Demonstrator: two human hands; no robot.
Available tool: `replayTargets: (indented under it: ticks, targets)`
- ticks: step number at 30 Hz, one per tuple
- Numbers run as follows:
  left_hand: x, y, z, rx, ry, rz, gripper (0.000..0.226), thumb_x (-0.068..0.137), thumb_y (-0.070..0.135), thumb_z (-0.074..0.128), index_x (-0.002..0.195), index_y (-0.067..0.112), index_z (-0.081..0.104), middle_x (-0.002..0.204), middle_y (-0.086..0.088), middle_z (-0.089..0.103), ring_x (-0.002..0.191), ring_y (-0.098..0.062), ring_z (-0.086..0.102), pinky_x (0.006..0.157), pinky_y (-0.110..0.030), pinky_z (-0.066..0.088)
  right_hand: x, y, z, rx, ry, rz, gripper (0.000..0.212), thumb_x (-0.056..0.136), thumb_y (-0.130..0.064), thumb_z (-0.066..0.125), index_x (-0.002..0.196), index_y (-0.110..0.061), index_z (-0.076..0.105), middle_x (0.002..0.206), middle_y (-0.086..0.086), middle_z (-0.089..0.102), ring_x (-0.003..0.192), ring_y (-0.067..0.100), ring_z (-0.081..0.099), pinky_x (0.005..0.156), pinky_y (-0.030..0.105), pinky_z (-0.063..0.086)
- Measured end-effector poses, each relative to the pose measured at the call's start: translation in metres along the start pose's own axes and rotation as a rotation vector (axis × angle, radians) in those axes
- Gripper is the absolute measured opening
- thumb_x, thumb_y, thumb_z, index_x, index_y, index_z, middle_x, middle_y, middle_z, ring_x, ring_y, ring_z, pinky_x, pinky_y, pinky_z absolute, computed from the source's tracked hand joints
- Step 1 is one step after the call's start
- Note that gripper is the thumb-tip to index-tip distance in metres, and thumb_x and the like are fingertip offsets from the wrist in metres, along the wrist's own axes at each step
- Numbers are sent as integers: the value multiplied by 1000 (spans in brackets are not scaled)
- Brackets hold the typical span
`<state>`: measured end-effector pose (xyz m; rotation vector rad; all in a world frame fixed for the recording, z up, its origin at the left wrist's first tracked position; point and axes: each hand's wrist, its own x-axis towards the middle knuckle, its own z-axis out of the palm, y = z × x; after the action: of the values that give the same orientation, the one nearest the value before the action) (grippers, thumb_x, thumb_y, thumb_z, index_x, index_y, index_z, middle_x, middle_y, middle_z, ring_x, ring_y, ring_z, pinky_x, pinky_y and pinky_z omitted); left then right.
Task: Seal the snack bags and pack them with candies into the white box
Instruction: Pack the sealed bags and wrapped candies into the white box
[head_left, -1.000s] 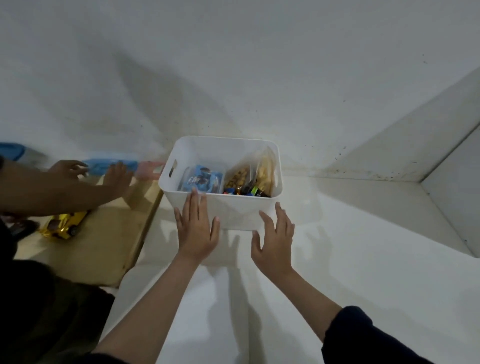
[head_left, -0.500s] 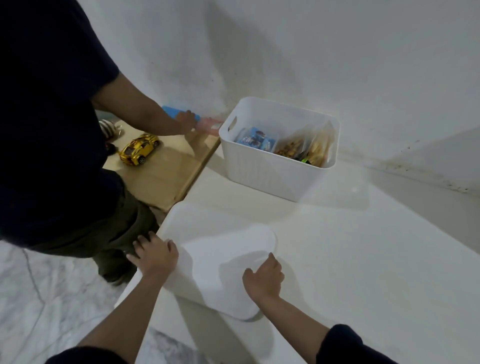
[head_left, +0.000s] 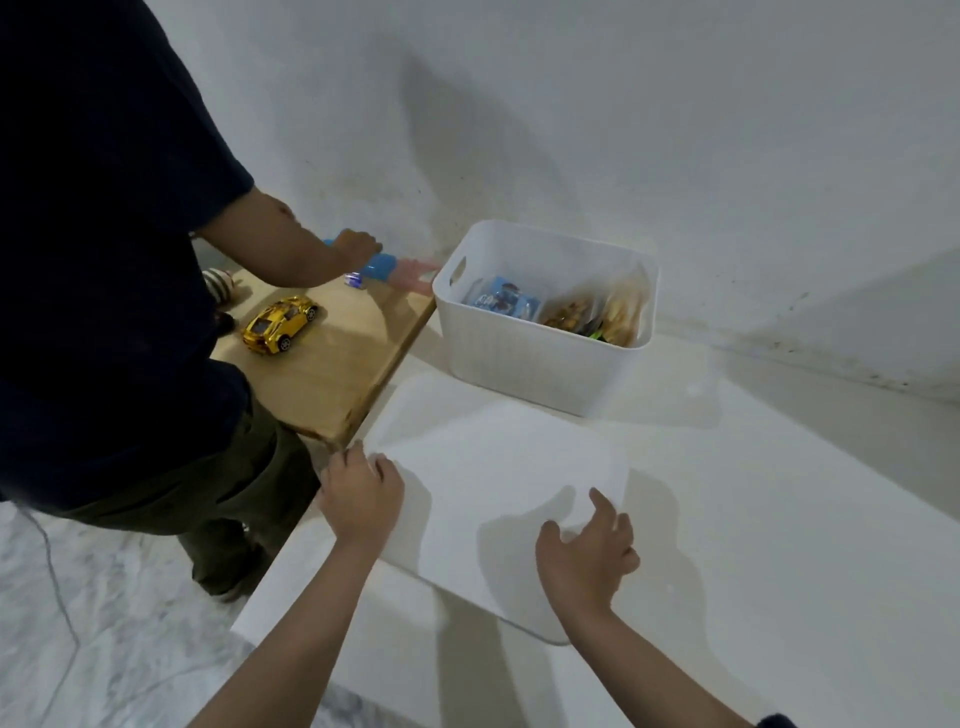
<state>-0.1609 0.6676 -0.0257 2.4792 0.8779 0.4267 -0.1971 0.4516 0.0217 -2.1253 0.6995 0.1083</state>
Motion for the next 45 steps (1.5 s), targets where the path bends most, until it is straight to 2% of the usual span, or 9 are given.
replayTargets:
  ticks: [8,16,28,31,34,36,39,41,45]
  targets:
    - [64,118,-36,-207,133,188,33,89,18,48,116,2,58,109,-18,58,100,-33,52,89,-43,40,47,-78,-45,165,186,-149,58,83,-20,60,136,-24,35,155,12,11,135,35,14,107,51,27]
    - [150,185,-12,-104,-122,235,52,86,30,48,135,14,42,133,-12,49,120,-32,47,97,-44,42,149,-152,-56,101,88,-85,53,82,-28,57,132,-25,40,137,13,32,125,35,26,98,44,40]
    - [209,217,42,-52,-203,312,36,89,23,51,117,-1,47,118,-18,50,103,-31,53,78,-35,44,268,-189,-48,42,48,-174,47,85,-27,54,130,-18,43,129,14,41,126,33,27,86,36,39]
    - [213,222,46,31,-202,290,43,91,29,49,120,-2,46,120,-17,49,104,-32,54,75,-36,43,277,-186,-43,-54,62,-213,49,85,-25,55,132,-16,41,129,16,39,126,35,27,82,34,36]
    - [210,219,47,91,-241,319,54,92,38,47,127,-2,40,126,-18,47,107,-32,53,72,-35,42,271,-177,-32,-340,119,-298,48,88,-27,49,132,-13,40,136,20,33,124,38,27,87,39,38]
    - [206,215,50,106,-293,347,72,92,49,43,138,-4,26,140,-19,35,121,-36,45,88,-42,43,266,-172,-24,-531,166,-328,46,91,-30,42,133,-13,38,146,28,22,128,41,27,99,47,35]
    - [205,212,55,263,-363,410,97,87,68,29,146,-4,0,157,-17,2,144,-34,12,114,-50,21,265,-171,-19,-637,187,-341,49,93,-33,36,138,-14,32,150,34,9,135,43,22,106,55,25]
    - [209,211,57,320,-418,428,98,85,73,22,148,5,-7,158,-14,-13,146,-31,-6,116,-56,6,264,-169,-19,-606,188,-342,47,93,-32,36,136,-14,35,151,33,10,135,43,22,105,56,26]
    - [212,210,61,375,-431,502,90,84,74,13,150,15,-6,158,-7,-17,145,-29,-13,114,-59,-4,260,-161,-22,-502,219,-373,42,91,-32,41,128,-12,45,151,28,17,130,41,31,92,50,42]
